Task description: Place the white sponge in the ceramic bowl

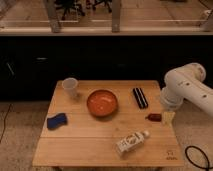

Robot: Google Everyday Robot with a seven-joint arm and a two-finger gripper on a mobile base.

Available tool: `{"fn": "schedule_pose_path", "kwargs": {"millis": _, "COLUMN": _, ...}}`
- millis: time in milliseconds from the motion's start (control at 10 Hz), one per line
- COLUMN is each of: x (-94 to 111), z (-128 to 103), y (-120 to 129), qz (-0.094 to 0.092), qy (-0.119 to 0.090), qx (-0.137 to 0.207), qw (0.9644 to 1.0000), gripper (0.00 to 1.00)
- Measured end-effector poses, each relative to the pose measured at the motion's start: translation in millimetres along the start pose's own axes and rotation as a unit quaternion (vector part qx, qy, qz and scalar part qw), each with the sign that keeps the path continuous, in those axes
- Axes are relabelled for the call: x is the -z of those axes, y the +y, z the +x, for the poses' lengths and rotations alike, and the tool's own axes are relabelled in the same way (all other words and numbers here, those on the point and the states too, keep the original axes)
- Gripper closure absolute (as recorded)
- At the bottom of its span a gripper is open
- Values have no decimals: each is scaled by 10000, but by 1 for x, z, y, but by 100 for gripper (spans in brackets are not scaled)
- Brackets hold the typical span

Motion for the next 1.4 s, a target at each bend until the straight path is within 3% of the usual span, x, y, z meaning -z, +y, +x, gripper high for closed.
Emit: {"fn": "schedule_pose_path", "kwargs": {"millis": 1400, "x": 0, "z": 0, "y": 0, "qz": 0, "qy": 0, "qx": 0, "qw": 10000, "gripper": 20}}
